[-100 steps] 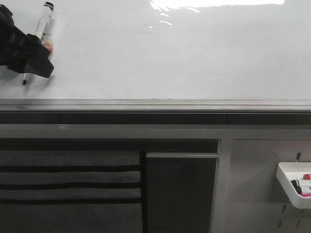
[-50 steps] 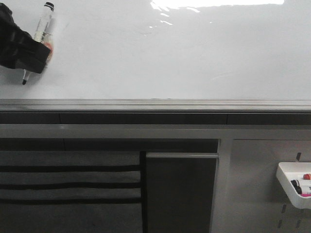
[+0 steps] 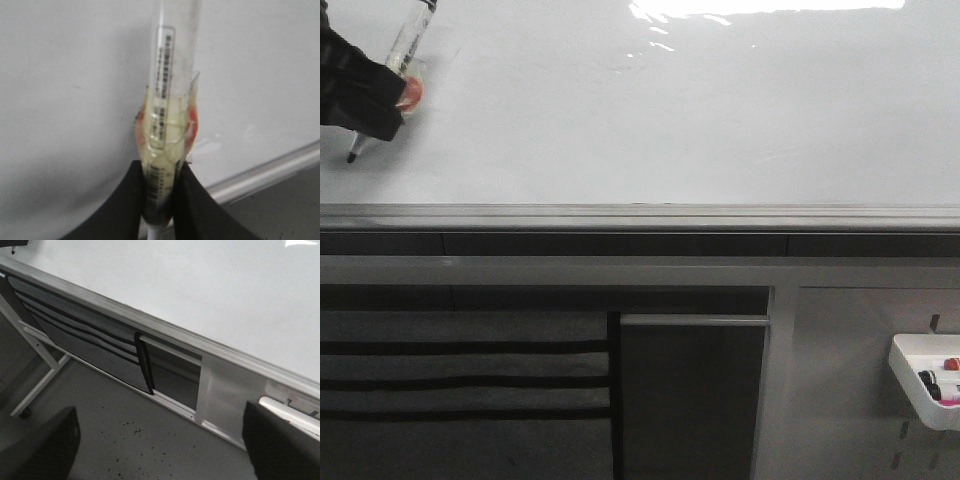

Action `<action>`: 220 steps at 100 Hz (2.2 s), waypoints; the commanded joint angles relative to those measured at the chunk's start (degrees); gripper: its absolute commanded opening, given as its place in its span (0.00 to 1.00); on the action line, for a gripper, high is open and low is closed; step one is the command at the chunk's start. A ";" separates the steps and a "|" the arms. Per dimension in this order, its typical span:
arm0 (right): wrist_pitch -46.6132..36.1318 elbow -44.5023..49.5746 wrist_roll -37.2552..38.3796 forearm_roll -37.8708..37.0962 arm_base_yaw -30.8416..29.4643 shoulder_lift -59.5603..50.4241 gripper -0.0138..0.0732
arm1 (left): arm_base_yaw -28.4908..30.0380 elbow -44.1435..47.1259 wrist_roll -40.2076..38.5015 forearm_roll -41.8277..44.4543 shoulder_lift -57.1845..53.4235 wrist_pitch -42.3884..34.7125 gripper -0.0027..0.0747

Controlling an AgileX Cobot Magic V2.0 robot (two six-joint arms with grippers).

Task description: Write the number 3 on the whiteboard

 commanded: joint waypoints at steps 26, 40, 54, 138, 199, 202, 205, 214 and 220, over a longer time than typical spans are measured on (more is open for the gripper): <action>8.33 -8.81 -8.24 8.66 0.81 5.21 0.84 | -2.50 -7.64 6.28 -0.36 -15.92 35.59 0.01; 15.66 -12.79 -21.43 17.22 3.53 10.24 0.84 | -7.02 -10.51 10.29 -2.69 -18.06 47.62 0.01; 16.52 -16.36 -27.27 17.71 10.07 16.65 0.84 | -13.35 -11.36 14.31 -6.24 -18.06 51.68 0.01; 8.06 -30.38 -33.58 17.71 32.79 37.28 0.74 | -27.35 -11.36 19.45 -5.25 -18.06 51.57 0.01; 7.85 -30.38 -34.12 18.29 32.79 37.28 0.55 | -27.35 -11.36 25.41 -5.21 -18.06 49.81 0.01; 7.85 -30.38 -34.12 18.71 32.79 37.28 0.55 | -27.35 -11.36 25.51 -5.21 -18.06 49.81 0.01; 7.85 -30.38 -34.12 19.01 32.79 37.28 0.55 | -27.35 -11.36 25.51 -5.21 -18.06 49.81 0.01; 7.97 -30.38 -34.12 19.10 32.79 37.28 0.55 | -27.35 -11.36 25.51 -5.21 -18.06 49.81 0.01; 7.97 -30.38 -34.12 19.10 32.79 37.28 0.51 | -27.35 -11.36 25.51 -5.21 -18.06 49.81 0.01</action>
